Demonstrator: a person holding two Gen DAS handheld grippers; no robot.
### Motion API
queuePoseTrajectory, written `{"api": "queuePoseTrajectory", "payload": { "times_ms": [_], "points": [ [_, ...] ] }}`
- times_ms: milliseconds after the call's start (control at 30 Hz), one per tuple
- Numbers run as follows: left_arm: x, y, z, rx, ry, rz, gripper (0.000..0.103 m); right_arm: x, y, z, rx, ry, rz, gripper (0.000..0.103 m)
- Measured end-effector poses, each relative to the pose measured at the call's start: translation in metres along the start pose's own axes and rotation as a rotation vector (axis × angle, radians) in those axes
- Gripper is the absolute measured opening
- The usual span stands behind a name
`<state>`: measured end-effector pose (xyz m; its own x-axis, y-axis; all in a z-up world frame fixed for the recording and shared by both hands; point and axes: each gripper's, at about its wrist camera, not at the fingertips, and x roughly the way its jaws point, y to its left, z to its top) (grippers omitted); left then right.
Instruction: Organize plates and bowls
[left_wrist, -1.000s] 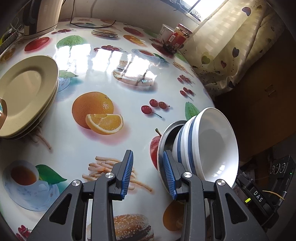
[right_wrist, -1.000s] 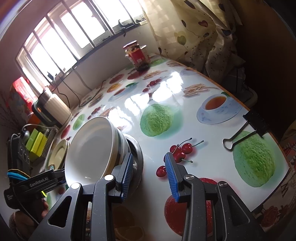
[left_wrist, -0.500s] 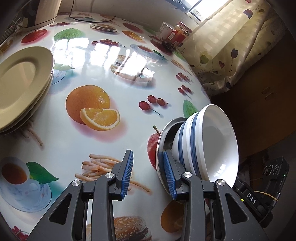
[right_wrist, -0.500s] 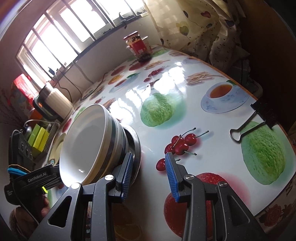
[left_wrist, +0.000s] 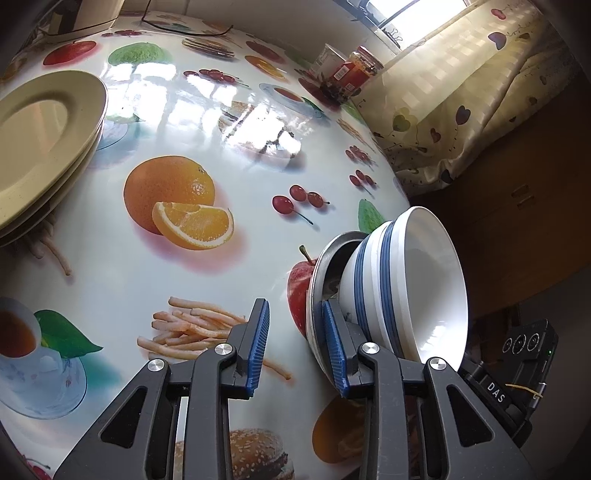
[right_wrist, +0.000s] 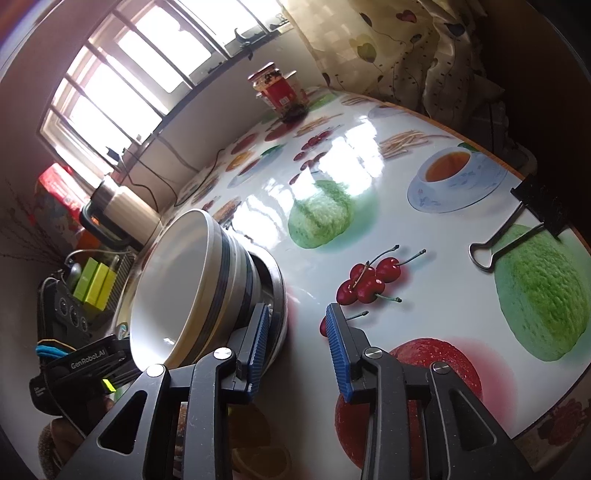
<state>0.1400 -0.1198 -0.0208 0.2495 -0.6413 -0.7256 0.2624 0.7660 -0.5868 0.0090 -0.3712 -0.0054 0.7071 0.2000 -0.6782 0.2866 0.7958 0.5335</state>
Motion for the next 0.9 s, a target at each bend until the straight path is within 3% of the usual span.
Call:
{"api": "queuePoseTrajectory", "payload": {
  "times_ms": [200, 633, 733, 900],
  "points": [
    [0.000, -0.003, -0.001, 0.005, -0.007, -0.026, 0.020, 0.001, -0.006, -0.002, 0.039, 0.010, 0.070, 0.023],
    [0.003, -0.002, 0.000, -0.009, -0.001, -0.051, 0.016, 0.009, -0.036, -0.004, 0.193, 0.054, 0.269, 0.022],
    [0.003, -0.002, 0.000, -0.007, -0.002, -0.059, 0.014, 0.009, -0.035, -0.005, 0.193, 0.047, 0.271, 0.022],
    [0.003, -0.003, -0.001, -0.001, -0.003, -0.064, 0.011, 0.009, -0.034, -0.005, 0.197, 0.043, 0.308, 0.013]
  ]
}}
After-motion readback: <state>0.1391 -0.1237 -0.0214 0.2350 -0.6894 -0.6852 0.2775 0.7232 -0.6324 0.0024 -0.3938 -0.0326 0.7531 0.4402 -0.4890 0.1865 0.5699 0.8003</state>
